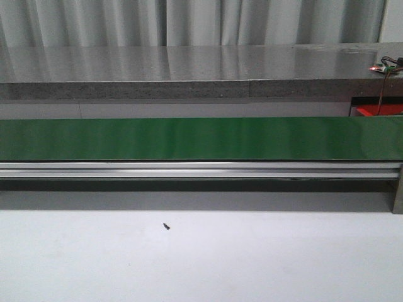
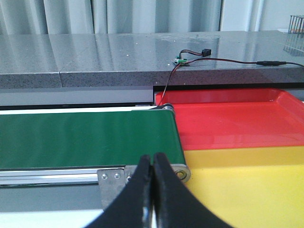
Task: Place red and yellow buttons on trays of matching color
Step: 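Move the left gripper down toward the buttons beside the belt end, then grasp a yellow push-button with the left gripper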
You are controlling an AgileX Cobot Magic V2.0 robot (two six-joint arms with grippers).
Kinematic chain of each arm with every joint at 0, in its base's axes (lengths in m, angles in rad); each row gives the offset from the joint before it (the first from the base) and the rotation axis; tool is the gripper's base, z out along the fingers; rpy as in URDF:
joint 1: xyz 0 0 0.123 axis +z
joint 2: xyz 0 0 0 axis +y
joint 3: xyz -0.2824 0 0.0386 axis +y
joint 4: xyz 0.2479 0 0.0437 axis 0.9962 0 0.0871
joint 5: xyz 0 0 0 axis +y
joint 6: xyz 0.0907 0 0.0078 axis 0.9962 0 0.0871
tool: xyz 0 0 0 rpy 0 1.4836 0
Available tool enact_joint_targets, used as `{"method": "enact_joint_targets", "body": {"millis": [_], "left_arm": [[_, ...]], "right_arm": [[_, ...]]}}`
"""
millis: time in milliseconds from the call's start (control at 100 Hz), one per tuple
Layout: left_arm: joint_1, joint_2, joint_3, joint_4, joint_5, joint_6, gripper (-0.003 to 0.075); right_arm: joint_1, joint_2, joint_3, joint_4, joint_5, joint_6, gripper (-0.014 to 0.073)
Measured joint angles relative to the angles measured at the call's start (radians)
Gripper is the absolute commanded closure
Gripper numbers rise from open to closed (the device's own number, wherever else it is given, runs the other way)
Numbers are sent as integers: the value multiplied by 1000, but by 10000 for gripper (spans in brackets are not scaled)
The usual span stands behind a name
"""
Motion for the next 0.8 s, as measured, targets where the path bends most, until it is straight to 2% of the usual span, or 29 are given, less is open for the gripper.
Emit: {"method": "enact_joint_targets", "body": {"millis": [140, 290, 440, 580, 800], "left_arm": [[113, 39, -4, 14, 36, -61, 115], [248, 100, -4, 16, 118, -69, 115], [345, 184, -4, -98, 159, 34, 115], [388, 278, -6, -219, 139, 109, 116], [397, 450, -8, -244, 104, 157, 118]], "right_arm": [[0, 0, 0, 0, 0, 0, 660], [0, 0, 0, 0, 0, 0, 660], [0, 0, 0, 0, 0, 0, 660], [0, 0, 0, 0, 0, 0, 660], [0, 0, 0, 0, 0, 0, 660]]}}
